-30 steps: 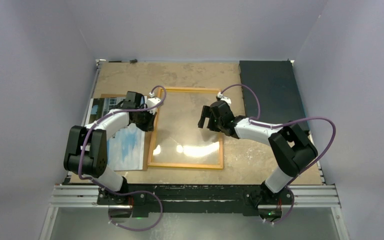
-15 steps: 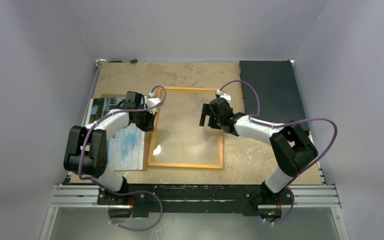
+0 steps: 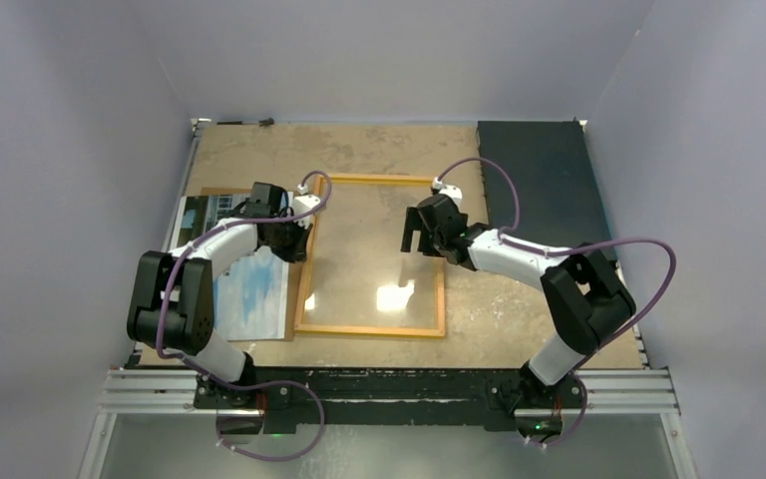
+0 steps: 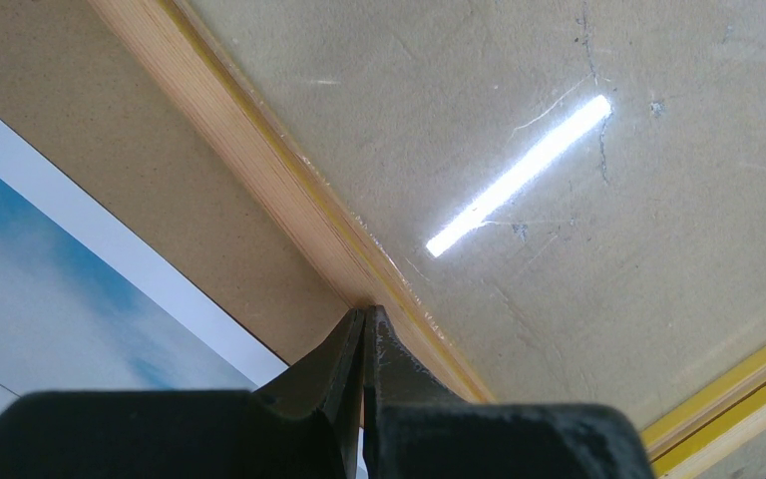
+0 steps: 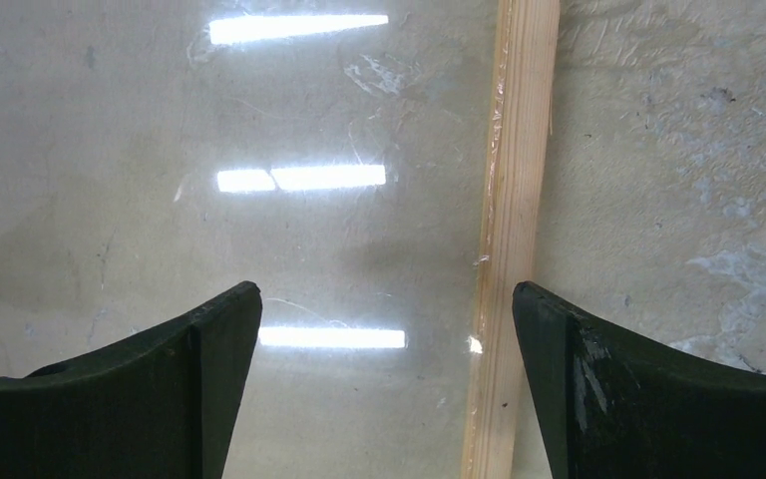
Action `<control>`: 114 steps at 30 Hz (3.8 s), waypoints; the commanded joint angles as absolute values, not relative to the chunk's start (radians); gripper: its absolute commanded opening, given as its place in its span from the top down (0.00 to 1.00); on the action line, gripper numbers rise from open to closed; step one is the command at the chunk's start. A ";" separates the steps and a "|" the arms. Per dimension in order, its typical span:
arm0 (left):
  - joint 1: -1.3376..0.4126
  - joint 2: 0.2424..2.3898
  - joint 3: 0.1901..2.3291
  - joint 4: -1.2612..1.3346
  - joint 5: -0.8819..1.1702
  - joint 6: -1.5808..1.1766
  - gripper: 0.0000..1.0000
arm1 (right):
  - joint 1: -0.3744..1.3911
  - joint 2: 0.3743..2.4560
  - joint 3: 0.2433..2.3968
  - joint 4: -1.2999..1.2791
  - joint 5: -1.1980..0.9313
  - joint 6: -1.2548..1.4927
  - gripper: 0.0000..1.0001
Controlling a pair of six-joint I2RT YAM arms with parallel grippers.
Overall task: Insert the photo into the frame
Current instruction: Place the photo frame item in the photo frame.
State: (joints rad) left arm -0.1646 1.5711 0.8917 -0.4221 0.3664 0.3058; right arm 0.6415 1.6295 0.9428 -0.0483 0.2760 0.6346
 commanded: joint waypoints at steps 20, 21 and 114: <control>-0.156 1.582 0.877 -0.419 0.347 0.300 1.00 | 0.656 1.611 0.910 -0.056 0.314 0.669 0.68; -0.155 1.583 0.876 -0.419 0.347 0.299 1.00 | 0.656 1.611 0.907 -0.052 0.313 0.670 0.68; -0.035 1.587 1.181 -0.716 0.409 0.343 1.00 | 0.750 1.552 1.009 -0.018 0.092 0.588 0.53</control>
